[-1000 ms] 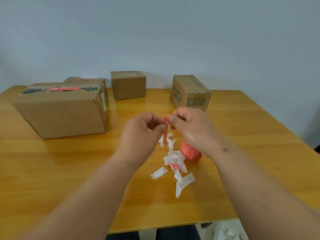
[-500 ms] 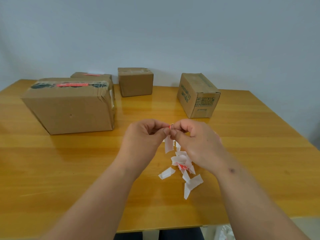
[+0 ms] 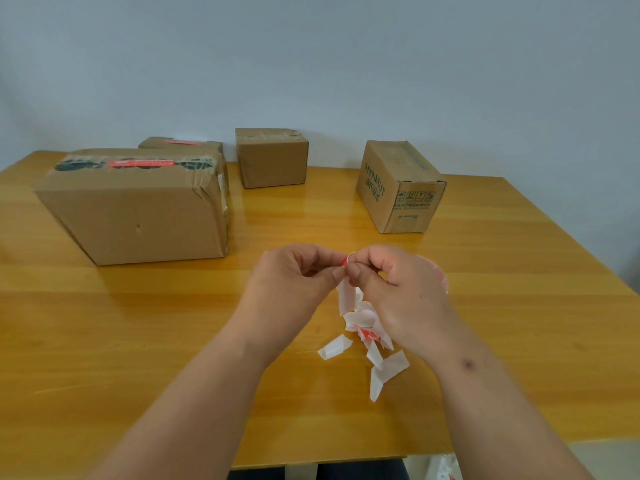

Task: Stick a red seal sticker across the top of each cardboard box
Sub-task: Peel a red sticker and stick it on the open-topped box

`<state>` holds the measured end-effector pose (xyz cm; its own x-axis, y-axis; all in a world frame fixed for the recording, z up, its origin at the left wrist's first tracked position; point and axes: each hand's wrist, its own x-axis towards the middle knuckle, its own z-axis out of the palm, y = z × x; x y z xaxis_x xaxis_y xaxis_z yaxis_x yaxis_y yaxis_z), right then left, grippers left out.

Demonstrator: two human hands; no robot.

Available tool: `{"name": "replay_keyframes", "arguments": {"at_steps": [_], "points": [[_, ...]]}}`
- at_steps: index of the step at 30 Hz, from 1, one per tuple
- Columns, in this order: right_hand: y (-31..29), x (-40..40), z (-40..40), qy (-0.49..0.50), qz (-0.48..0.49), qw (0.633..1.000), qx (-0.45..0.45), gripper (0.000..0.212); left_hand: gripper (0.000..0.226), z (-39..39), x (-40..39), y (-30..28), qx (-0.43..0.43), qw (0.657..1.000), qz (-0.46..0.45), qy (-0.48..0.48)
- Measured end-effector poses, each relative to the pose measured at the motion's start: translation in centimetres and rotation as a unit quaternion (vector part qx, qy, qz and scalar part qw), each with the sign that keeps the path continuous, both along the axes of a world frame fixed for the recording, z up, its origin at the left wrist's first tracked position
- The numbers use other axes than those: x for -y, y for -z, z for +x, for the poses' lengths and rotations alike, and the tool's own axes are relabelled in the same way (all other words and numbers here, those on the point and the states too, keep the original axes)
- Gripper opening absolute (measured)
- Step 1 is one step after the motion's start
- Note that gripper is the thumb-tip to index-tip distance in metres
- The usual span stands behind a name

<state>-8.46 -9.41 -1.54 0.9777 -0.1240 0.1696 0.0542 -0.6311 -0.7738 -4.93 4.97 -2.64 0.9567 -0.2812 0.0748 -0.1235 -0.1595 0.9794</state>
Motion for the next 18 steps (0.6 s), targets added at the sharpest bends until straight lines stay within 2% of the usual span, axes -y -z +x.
{"name": "replay_keyframes", "arguments": {"at_steps": [8,18], "points": [[0.45,0.3,0.28,-0.004,-0.042,0.999,0.01,0.025,0.014,0.03,0.39,-0.22,0.019,0.999,0.029,-0.011],[0.65,0.35,0.17,0.02,-0.093,0.992,0.08,0.024,0.01,0.09,0.37,-0.32,0.006,1.0,0.019,0.019]]}}
